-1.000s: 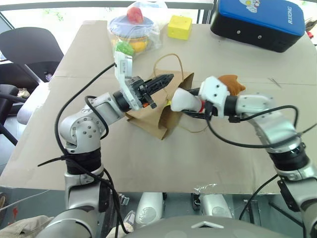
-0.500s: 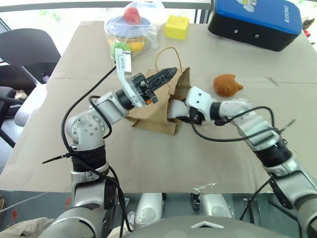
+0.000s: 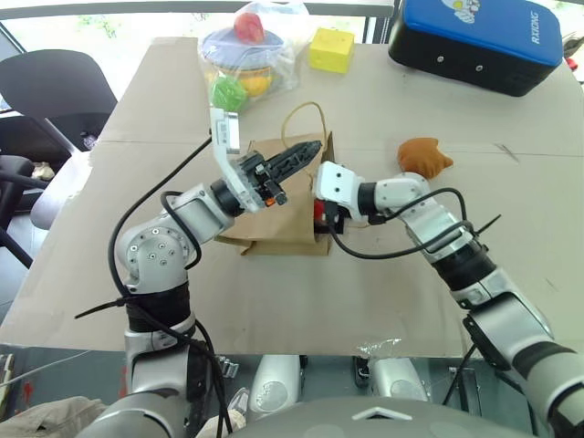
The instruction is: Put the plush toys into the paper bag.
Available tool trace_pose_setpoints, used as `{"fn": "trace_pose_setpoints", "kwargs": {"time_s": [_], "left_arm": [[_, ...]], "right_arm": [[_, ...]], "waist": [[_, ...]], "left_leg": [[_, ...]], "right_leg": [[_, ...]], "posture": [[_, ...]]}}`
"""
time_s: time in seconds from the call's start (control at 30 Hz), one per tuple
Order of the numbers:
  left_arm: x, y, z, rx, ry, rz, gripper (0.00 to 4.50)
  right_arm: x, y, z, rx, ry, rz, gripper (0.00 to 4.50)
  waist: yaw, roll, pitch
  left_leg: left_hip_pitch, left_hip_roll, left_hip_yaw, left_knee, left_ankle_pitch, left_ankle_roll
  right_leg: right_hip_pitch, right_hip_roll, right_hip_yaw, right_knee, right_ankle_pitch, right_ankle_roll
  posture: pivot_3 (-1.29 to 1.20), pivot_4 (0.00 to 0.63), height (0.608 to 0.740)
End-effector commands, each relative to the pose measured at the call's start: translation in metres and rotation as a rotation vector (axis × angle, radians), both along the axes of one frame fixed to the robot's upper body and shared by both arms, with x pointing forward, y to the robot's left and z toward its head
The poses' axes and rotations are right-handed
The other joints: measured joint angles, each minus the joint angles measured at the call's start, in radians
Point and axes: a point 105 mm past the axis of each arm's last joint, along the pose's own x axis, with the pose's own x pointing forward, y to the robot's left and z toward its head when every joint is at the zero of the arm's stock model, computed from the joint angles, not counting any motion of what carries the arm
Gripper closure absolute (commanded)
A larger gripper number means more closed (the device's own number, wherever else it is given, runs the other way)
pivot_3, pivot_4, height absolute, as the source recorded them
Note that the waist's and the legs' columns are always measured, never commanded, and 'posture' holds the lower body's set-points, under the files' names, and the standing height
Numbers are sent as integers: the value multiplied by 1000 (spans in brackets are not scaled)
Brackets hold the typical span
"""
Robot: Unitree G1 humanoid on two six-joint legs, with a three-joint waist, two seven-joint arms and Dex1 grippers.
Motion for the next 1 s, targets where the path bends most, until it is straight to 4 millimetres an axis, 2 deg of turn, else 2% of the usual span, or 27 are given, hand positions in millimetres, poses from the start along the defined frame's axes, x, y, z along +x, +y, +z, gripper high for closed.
{"fn": "trace_pose_setpoints", "kwargs": {"time_s": [0.03, 0.2, 0.33, 0.43, 0.53, 0.67, 0.7, 0.73, 0.83, 0.9, 0.93, 0.97, 1.0], "left_arm": [[-6, 4, 8, 20, -63, 19, 4500], [1, 8, 7, 40, -82, 57, 4500], [10, 10, 9, 46, -101, 109, 4500], [15, 10, 9, 49, -107, 124, 4500], [16, 6, 8, 54, -117, 125, 4500], [17, 2, 14, 43, -139, 126, 4500], [17, 1, 16, 39, -146, 127, 4500], [16, 1, 18, 36, -153, 128, 4500], [13, 3, 22, 27, -162, 133, 4500], [11, 4, 23, 19, -161, 131, 4500], [10, 4, 23, 15, -154, 128, 4500], [9, 3, 22, 22, -152, 124, 4500], [7, 3, 25, 9, -185, 128, 4500]], "right_arm": [[-1, -23, 33, 72, -38, -74, 60], [1, -64, 61, 176, -9, -256, 60], [20, -99, 80, 246, -9, -490, 60], [44, -124, 75, 217, 16, -686, 60], [77, -152, 50, 91, 60, -940, 60], [102, -166, 22, -3, 127, -1049, 60], [105, -168, 16, -21, 144, -1061, 576], [107, -170, 13, -43, 140, -1064, 873], [107, -172, 17, -58, 113, -1040, 2370], [104, -171, 24, -38, 79, -999, 3111], [101, -169, 29, -25, 57, -971, 3653], [96, -164, 37, 16, 35, -913, 4126], [84, -149, 51, 86, 13, -797, 4420]], "waist": [[-1, 0, 0], [-1, 0, 0], [4, 0, 0], [2, 0, 0], [-1, 0, 0], [-3, 0, 0], [-3, 0, 0], [-3, 0, 0], [-2, 0, 0], [-1, 0, 0], [0, 0, 0], [1, 0, 0], [1, 0, 0]], "left_leg": [[0, 0, 0, -1, 0, 0], [1, 0, 0, -1, -2, 4], [0, 0, 0, -1, -2, 4], [1, 0, 1, -1, -2, 4], [1, 0, 1, -1, -2, 4], [0, -1, 2, -2, -2, 3], [0, -1, 2, -2, -1, 3], [0, -1, 2, -3, 0, 1], [0, 0, 2, -3, 0, 0], [0, 0, 2, -3, 0, 0], [0, 0, 2, -3, 0, 0], [0, 0, 2, -3, 0, 1], [0, 0, 2, -3, 0, 1]], "right_leg": [[0, 0, 0, 0, 0, 0], [0, 0, 0, 0, 0, 0], [0, 1, -1, 0, 0, 0], [0, 3, 0, 0, 0, 0], [0, 4, 0, 0, 0, 0], [0, 5, 1, -1, 0, 0], [0, 5, 1, -1, 0, 0], [0, 5, 1, -1, 0, 0], [0, 5, 1, -2, 0, 0], [0, 4, 1, -1, 0, 0], [0, 4, 1, -2, 0, 0], [0, 4, 1, -2, 0, 0], [0, 3, 1, -1, 0, 0]], "posture": [[0, 150, 740], [0, 150, 740], [0, 150, 740], [0, 150, 740], [0, 150, 740], [0, 150, 740], [0, 150, 740], [0, 150, 740], [0, 150, 740], [0, 150, 740], [0, 150, 740], [0, 150, 740], [0, 150, 740]]}}
